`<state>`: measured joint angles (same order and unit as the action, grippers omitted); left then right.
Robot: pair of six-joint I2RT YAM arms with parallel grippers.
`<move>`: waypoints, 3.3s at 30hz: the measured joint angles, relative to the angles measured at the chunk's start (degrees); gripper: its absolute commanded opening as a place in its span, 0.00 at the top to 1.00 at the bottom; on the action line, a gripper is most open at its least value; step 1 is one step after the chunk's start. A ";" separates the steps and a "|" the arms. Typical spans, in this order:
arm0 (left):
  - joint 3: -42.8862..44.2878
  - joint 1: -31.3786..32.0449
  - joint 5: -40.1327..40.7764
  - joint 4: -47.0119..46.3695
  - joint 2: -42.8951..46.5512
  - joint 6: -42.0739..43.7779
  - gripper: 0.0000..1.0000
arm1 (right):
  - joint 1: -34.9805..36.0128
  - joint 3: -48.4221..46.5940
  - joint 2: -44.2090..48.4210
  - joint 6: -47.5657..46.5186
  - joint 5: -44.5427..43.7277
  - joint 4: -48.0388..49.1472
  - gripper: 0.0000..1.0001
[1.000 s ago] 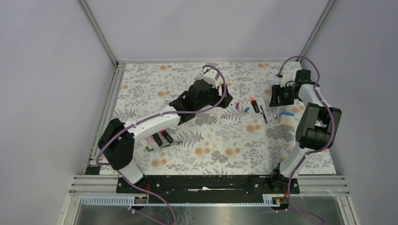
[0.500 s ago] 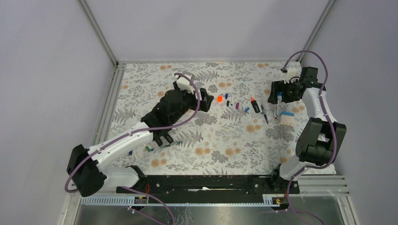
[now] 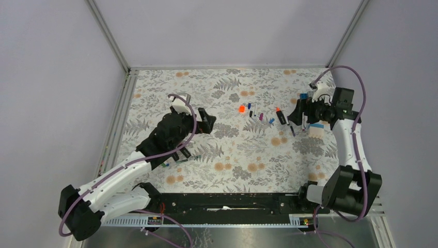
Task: Open the pen caps
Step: Pick up the pen from the center of the board.
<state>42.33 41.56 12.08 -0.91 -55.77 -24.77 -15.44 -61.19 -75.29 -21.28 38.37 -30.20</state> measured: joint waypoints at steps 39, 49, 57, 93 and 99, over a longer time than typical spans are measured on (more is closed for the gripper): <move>2.34 -1.22 5.29 40.83 10.08 -17.44 0.01 | -0.76 21.81 19.67 11.32 15.89 18.36 0.00; 0.98 -1.33 7.15 45.44 13.77 -21.46 0.01 | -0.76 22.45 19.74 12.11 16.68 19.54 0.00; 0.66 -1.31 9.25 46.60 13.64 -22.12 0.01 | -0.76 22.62 19.74 13.05 16.87 20.50 0.00; 4.90 -4.61 18.34 42.23 -26.80 -42.64 0.41 | -1.51 23.96 15.89 14.08 17.70 21.94 0.00; 4.24 -7.19 17.33 39.39 -26.95 -41.48 0.43 | -1.51 23.98 15.30 14.08 17.70 21.94 0.00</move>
<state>46.57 34.37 29.41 38.48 -82.72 -66.26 -16.95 -37.21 -59.99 -7.20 56.07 -8.25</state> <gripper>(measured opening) 0.578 0.993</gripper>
